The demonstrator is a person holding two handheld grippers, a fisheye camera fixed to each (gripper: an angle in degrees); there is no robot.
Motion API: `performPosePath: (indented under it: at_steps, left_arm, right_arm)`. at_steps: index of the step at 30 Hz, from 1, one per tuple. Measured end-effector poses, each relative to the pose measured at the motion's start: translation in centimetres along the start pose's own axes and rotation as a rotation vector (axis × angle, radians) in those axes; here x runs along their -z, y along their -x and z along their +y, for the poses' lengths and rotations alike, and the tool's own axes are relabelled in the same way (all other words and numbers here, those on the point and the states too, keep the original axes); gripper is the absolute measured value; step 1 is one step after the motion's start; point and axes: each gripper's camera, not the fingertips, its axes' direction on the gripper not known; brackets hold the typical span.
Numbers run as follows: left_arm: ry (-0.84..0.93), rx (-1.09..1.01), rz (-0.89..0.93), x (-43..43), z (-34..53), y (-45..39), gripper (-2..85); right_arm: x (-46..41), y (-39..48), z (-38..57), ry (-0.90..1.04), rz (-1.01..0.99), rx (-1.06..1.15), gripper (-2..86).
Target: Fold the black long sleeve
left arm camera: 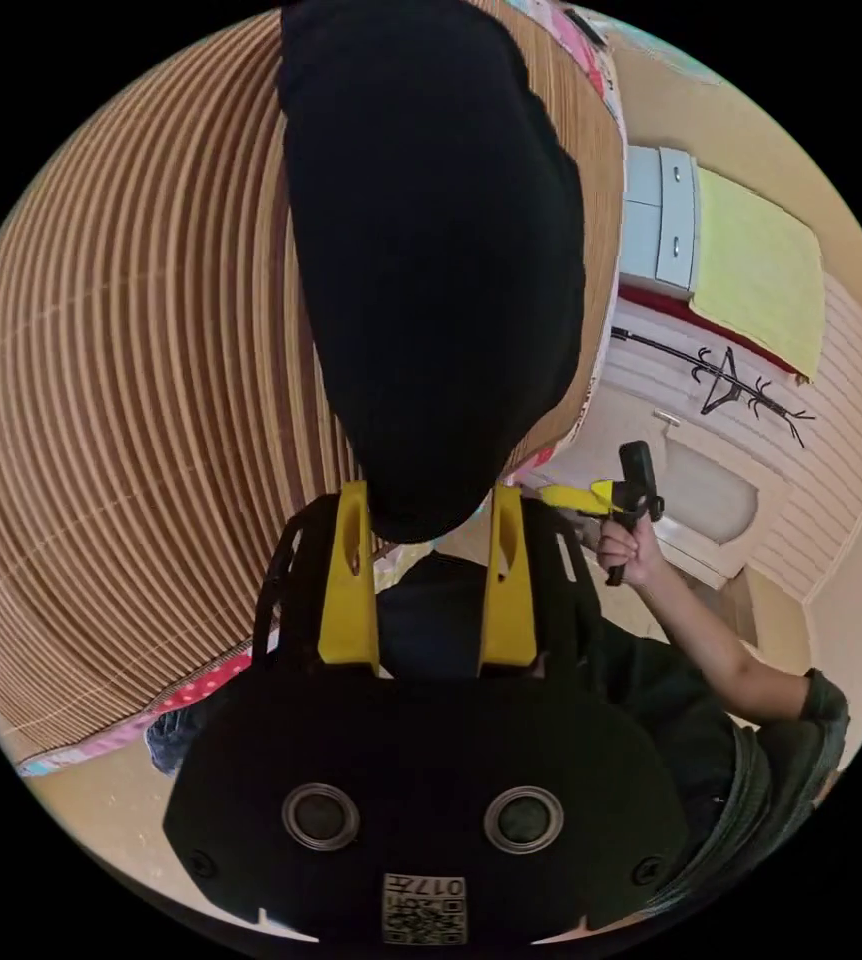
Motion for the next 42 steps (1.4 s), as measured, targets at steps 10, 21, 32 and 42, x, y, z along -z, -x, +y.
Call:
performPosePath:
  at_steps: [10,21,32,42]
  left_arm:
    - [0.051,-0.167,0.278,1.0,2.6,-6.3,7.0]
    - [-0.068,-0.178,0.154,6.8,8.1,-6.5,8.5]
    - [-0.144,0.542,0.241,3.9,24.8,12.1,11.3]
    - [-0.134,0.624,0.034,-4.3,30.3,5.5,8.6]
  right_arm:
    - [-3.8,-0.1,-6.4,-0.108,-0.607,0.094,21.1]
    - [12.4,13.3,-12.1,-0.225,-0.32,0.666,6.4]
    - [28.5,-14.6,-9.0,-0.621,-0.232,-0.251,8.0]
    - [17.8,-24.9,-12.1,-0.395,-0.175,-0.582,0.4]
